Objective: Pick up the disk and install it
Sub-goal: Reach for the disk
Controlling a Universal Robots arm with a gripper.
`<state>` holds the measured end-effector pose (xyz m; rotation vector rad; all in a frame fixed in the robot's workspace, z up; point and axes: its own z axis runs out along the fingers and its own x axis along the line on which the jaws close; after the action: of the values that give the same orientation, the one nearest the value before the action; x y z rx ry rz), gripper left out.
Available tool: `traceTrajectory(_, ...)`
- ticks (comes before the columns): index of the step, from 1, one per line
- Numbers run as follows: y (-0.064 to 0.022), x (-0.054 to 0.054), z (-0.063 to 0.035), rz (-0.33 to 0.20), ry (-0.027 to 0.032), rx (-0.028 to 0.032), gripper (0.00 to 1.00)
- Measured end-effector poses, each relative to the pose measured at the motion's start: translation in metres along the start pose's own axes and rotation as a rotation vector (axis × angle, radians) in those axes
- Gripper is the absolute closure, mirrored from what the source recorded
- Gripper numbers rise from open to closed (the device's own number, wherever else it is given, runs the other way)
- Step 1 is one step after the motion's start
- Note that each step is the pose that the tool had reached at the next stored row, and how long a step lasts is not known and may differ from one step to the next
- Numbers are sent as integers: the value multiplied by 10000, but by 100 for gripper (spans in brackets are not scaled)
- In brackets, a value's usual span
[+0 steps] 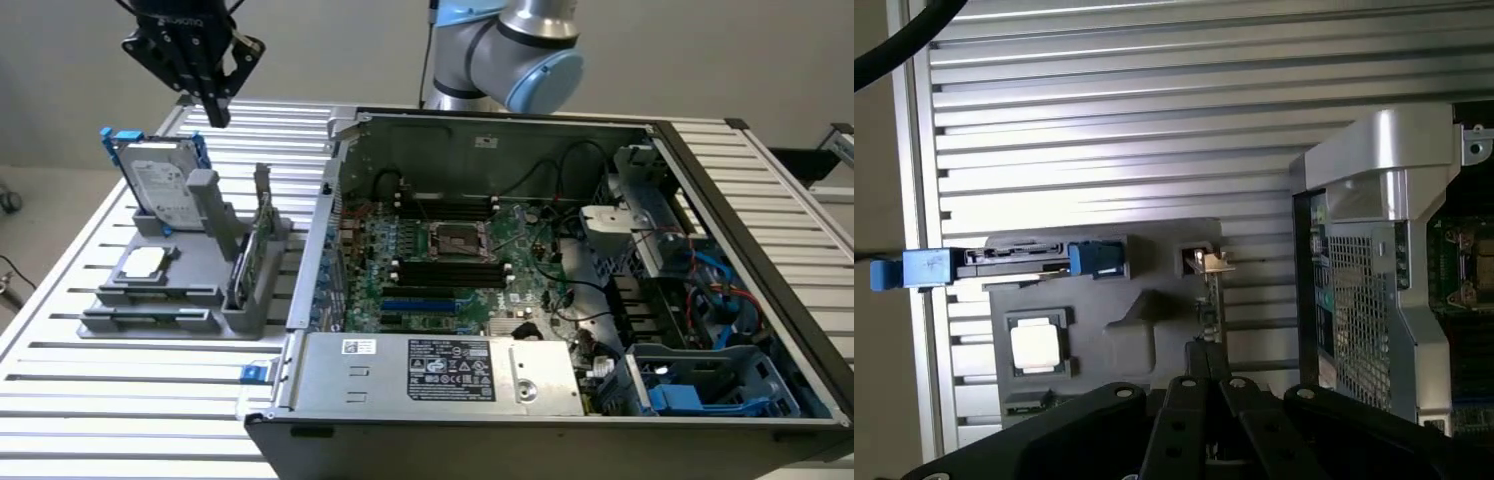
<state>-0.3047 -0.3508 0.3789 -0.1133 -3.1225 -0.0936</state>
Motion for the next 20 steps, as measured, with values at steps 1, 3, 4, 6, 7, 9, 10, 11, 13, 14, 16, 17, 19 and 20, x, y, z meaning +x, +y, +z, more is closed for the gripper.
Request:
traceTrajectory(1,13,46,6,0,2,0,89)
traceTrajectory(3,37,132,19,0,5,0,89)
traceTrajectory(4,50,176,25,1,8,0,89)
traceTrajectory(6,74,262,37,-1,12,1,89)
traceTrajectory(7,86,306,44,0,13,1,89)
traceTrajectory(9,112,395,57,1,17,1,89)
traceTrajectory(10,124,439,63,0,18,1,89)
traceTrajectory(11,136,484,70,1,19,1,89)
traceTrajectory(13,161,573,84,1,21,1,89)
traceTrajectory(14,173,617,90,0,23,1,89)
traceTrajectory(16,199,710,105,1,24,2,89)
traceTrajectory(17,212,756,112,2,25,2,89)
traceTrajectory(19,237,847,126,0,27,2,89)
traceTrajectory(20,249,894,134,1,25,1,89)
